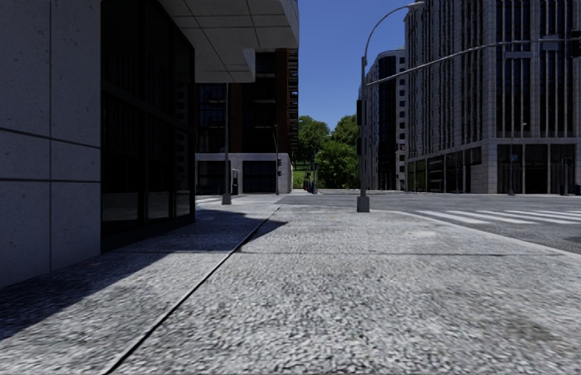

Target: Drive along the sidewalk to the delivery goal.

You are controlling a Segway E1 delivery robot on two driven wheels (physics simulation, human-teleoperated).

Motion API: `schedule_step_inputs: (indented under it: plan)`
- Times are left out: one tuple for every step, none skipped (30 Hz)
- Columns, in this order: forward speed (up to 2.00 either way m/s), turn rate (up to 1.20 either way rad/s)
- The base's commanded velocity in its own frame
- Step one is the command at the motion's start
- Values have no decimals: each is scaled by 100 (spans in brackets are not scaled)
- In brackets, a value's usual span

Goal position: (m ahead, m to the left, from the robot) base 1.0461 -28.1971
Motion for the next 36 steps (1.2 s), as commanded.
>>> schedule_step_inputs:
  plan:
    - [200, 0]
    - [200, -5]
    - [200, -7]
    - [200, -10]
    - [200, -10]
    - [200, -17]
    - [200, -19]
    - [200, -20]
    - [200, -20]
    - [200, -21]
    - [200, -21]
    - [200, -21]
    - [200, -21]
    - [200, -21]
    - [200, -21]
    - [200, -21]
    - [200, -21]
    - [200, -21]
    - [200, -21]
    - [200, -28]
    - [200, -39]
    - [200, -39]
    - [200, -45]
    - [200, -47]
    - [200, -47]
    - [200, -47]
    - [200, -47]
    - [200, -47]
    - [200, -47]
    - [200, -47]
    - [200, -47]
    - [200, -47]
    - [200, -47]
    - [200, -47]
    - [200, -47]
    - [200, -47]
